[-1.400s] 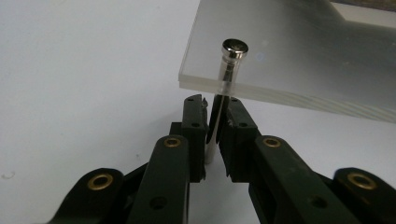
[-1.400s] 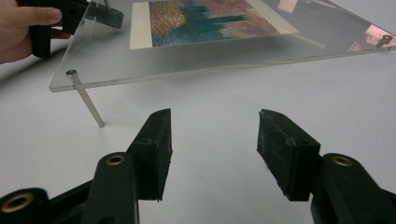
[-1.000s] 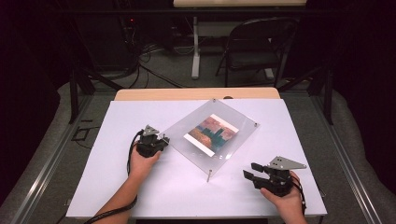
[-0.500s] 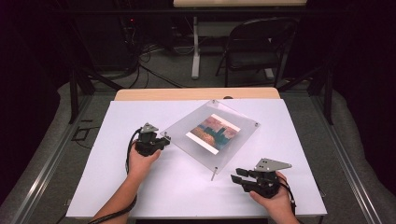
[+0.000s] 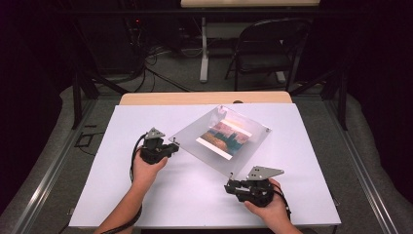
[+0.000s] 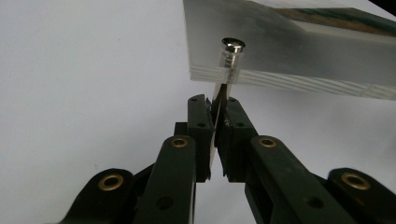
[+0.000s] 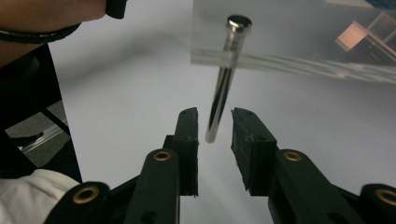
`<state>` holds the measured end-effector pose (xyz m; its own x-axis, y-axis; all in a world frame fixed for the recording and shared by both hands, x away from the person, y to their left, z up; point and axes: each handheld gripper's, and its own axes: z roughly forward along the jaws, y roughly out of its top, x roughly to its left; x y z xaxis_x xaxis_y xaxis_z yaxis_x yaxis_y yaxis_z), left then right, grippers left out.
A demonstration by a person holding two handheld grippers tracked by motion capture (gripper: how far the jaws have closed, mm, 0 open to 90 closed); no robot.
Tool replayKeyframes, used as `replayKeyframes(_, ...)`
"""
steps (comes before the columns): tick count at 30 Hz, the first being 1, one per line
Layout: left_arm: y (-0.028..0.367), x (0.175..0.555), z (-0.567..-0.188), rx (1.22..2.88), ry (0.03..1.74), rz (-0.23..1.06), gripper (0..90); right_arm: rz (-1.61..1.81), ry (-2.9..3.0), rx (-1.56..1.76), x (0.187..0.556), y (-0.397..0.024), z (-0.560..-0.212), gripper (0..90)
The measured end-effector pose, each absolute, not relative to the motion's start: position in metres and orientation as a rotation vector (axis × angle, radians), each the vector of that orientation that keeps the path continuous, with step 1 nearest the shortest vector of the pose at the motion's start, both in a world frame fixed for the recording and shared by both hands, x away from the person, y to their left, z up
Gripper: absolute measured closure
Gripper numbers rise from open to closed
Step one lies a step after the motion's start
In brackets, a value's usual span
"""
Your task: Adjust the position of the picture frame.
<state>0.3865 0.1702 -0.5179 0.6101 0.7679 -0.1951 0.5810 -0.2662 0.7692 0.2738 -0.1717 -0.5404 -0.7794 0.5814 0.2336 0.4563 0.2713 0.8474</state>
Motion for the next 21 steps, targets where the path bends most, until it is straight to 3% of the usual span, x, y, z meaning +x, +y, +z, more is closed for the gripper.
replayKeyframes(9, 0.1706, 0.3832, -0.5217, 1.96, 1.064, 0.267, 84.1, 1.546, 2.392, 0.994, 0.2793, -0.1639, -0.5419, 84.3)
replayKeyframes(21, 0.1704, 0.3766, -0.5221, 1.971, 1.029, 0.267, 84.6, 1.542, 2.404, 1.016, 0.2782, -0.1688, -0.5401, 85.2)
